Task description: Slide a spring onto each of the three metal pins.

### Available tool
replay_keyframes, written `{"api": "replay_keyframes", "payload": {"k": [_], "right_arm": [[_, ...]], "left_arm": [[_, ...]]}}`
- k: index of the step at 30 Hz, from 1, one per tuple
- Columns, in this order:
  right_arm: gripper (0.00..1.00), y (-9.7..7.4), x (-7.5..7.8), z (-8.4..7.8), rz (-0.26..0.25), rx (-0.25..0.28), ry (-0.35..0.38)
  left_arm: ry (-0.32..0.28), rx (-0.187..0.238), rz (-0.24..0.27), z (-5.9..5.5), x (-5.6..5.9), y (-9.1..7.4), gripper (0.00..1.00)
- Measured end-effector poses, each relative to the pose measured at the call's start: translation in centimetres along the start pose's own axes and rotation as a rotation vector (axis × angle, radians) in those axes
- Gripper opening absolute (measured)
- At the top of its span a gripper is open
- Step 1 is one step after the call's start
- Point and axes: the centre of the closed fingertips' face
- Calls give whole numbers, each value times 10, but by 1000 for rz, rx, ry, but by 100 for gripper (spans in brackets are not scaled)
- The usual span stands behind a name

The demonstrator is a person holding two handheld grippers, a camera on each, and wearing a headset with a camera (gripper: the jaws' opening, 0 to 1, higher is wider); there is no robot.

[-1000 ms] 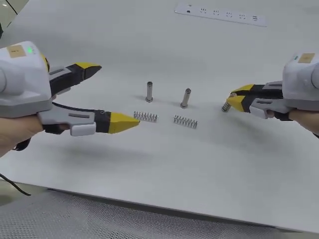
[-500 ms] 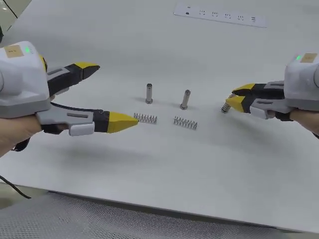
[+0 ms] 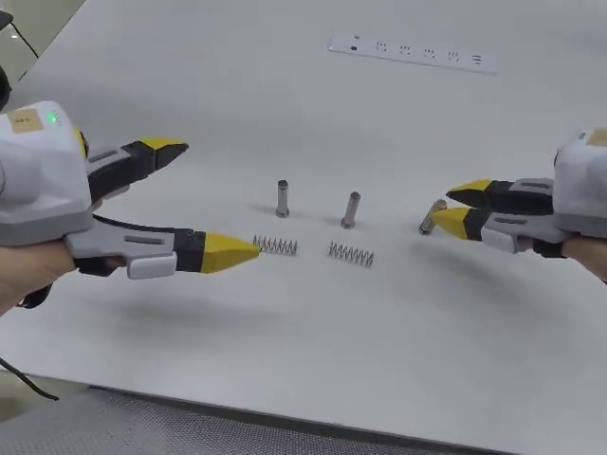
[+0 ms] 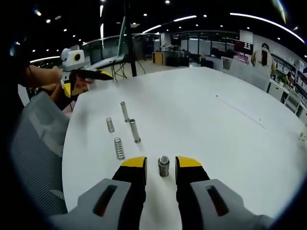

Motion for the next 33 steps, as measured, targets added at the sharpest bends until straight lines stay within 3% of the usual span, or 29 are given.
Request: {"api": "replay_keyframes", "payload": {"k": [33], "right_arm": [[27, -30, -21, 10, 15, 105, 13]], "left_arm": [[23, -10, -22, 1, 3, -4, 97]]}}
Point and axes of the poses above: the centre of the closed fingertips' face, and the gripper's own axes: y roughly forward along the fingers, x roughly to its right, z roughly out of its top, and after that the axes turned 12 degrees about y, right-handed
